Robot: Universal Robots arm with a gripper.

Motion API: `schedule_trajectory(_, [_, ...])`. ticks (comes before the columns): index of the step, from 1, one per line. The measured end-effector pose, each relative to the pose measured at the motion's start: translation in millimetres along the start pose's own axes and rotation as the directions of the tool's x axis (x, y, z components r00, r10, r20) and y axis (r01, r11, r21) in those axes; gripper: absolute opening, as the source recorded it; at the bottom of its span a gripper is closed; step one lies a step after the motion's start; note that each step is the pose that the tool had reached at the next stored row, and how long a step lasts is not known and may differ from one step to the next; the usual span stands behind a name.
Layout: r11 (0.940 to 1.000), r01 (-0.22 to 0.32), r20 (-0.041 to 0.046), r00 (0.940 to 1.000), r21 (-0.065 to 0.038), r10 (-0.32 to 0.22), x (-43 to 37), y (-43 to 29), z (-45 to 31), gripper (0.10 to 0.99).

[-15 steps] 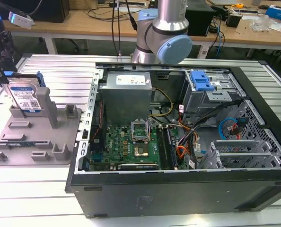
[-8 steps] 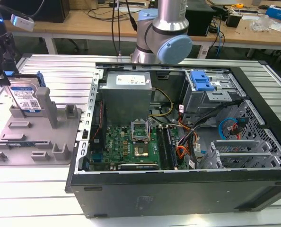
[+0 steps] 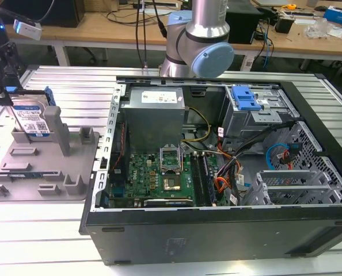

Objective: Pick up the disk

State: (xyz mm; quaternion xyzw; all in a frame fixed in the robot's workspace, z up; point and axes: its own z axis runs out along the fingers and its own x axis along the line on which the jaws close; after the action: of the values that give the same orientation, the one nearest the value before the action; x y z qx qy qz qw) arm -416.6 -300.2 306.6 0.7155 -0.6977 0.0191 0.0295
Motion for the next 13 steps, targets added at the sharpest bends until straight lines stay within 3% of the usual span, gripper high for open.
schedule_trajectory(3, [1.0,0.0,-0.0001,1.0,0.0,0.0,-0.1,0.0,2.6,0.604])
schedule_trajectory(6, [1.0,0.0,-0.0001,1.0,0.0,0.0,-0.1,-0.1,3.5,0.408])
schedule_trajectory(13, [1.0,0.0,-0.0001,1.0,0.0,0.0,1.4,-0.4,5.6,0.408])
